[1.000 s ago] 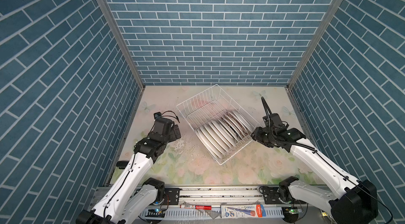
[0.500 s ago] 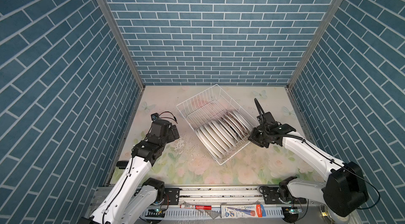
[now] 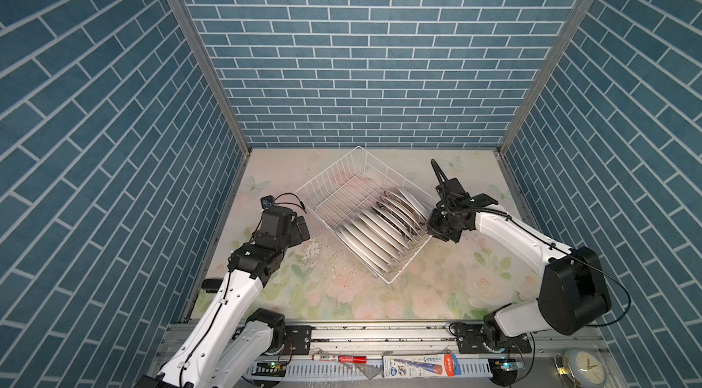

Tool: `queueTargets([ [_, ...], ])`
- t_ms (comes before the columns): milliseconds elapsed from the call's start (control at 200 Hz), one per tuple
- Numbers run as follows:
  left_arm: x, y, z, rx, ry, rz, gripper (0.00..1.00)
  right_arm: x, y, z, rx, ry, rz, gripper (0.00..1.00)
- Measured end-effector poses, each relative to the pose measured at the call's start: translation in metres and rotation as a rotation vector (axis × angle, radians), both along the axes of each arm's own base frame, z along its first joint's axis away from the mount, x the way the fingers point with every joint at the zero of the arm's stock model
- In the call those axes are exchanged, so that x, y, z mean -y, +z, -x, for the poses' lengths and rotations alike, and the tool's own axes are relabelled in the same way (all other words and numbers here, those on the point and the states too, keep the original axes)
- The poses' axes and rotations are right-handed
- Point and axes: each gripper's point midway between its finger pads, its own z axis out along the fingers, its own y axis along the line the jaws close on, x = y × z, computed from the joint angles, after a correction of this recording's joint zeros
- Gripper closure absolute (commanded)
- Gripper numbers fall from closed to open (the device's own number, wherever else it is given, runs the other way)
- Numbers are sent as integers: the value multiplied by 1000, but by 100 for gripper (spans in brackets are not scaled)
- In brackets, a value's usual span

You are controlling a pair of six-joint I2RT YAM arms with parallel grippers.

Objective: Unload the plates from the dish rack

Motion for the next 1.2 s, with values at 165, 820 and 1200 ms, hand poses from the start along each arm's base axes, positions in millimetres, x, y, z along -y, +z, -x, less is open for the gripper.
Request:
queueTargets([
  [165, 0, 0, 0, 0, -2, 4, 1, -8, 4, -21, 16, 37, 25, 89],
  [820, 8, -5, -4, -14, -23, 33, 1, -61, 8, -115, 115, 146, 4, 97],
  [1200, 11, -2, -10, 8, -37, 37, 1, -94, 11, -162, 178, 210, -25, 97],
])
